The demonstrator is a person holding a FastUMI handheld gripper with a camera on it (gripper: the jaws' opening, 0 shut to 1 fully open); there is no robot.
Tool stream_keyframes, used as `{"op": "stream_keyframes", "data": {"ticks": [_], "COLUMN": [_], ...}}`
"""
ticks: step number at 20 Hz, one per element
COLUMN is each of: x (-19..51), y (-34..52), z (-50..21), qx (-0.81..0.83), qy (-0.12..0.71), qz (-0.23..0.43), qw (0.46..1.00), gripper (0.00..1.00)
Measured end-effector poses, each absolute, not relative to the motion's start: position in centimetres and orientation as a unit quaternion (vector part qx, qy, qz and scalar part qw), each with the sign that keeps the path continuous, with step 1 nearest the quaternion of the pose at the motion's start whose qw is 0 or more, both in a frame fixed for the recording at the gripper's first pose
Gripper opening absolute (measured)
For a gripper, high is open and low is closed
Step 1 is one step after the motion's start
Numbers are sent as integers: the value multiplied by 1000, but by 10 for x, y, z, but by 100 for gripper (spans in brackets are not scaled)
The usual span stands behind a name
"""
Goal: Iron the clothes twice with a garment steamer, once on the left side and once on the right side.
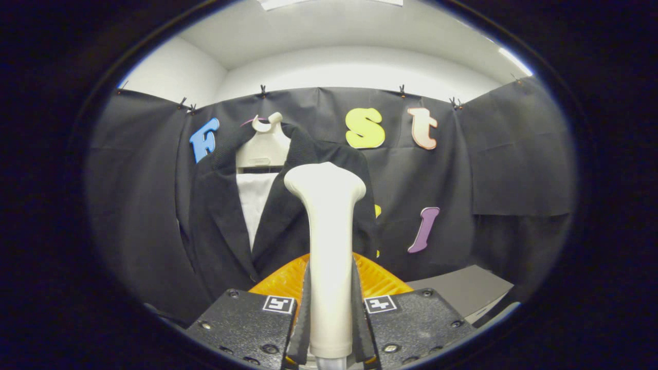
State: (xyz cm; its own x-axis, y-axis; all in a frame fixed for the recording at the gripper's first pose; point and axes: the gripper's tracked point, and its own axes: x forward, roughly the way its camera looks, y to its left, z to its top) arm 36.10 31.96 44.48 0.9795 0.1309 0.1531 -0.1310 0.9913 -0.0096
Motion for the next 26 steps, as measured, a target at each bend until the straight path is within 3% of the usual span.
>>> {"op": "stream_keyframes", "data": {"ticks": [14, 26], "x": [383, 378], "y": [336, 334], "z": [428, 354], "qx": [-29, -39], "qy": [-64, -14], "qz": [45, 45], "qw": [997, 998], "gripper": [36, 36]}}
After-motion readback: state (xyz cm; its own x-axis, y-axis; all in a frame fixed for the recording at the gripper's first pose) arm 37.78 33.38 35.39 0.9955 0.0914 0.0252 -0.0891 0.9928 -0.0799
